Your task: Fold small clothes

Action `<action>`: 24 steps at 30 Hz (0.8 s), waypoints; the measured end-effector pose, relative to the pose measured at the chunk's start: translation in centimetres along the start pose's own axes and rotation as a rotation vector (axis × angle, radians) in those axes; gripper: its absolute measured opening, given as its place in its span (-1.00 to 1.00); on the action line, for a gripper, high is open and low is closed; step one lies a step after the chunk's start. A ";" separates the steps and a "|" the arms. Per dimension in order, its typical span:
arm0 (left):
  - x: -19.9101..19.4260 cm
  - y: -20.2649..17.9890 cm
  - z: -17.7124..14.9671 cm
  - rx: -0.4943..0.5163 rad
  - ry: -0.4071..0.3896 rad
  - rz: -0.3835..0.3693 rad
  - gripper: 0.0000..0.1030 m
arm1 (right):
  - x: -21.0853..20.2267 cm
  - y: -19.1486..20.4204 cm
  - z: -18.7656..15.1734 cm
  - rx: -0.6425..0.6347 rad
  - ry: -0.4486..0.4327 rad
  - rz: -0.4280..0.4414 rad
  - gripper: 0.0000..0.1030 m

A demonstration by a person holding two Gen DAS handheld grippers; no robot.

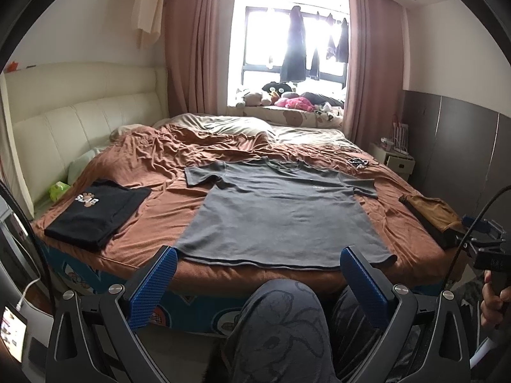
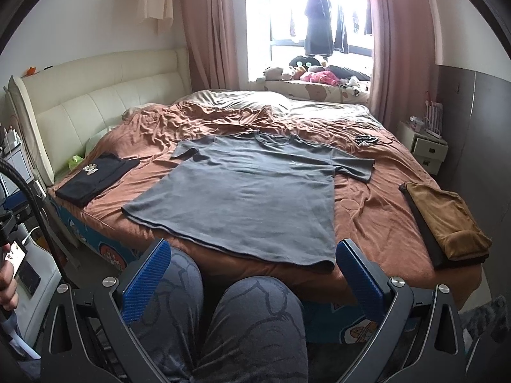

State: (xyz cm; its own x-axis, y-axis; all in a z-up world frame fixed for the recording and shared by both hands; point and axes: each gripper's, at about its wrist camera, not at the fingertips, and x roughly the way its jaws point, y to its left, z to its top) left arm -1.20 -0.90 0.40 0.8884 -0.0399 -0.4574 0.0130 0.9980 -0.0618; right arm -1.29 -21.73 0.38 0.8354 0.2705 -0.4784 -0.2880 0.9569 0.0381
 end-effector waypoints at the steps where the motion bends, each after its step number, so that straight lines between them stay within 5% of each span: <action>1: -0.1 0.1 0.0 0.003 -0.005 0.002 0.99 | 0.0 0.0 0.0 0.002 -0.004 0.002 1.00; 24: 0.7 0.5 -0.4 -0.010 0.004 0.007 0.99 | 0.9 0.2 0.0 0.024 0.003 0.008 1.00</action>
State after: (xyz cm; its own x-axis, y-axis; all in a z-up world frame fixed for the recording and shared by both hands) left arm -0.76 -0.41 -0.28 0.8864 -0.0329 -0.4617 0.0021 0.9977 -0.0672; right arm -0.60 -21.34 -0.09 0.8317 0.2776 -0.4807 -0.2831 0.9570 0.0630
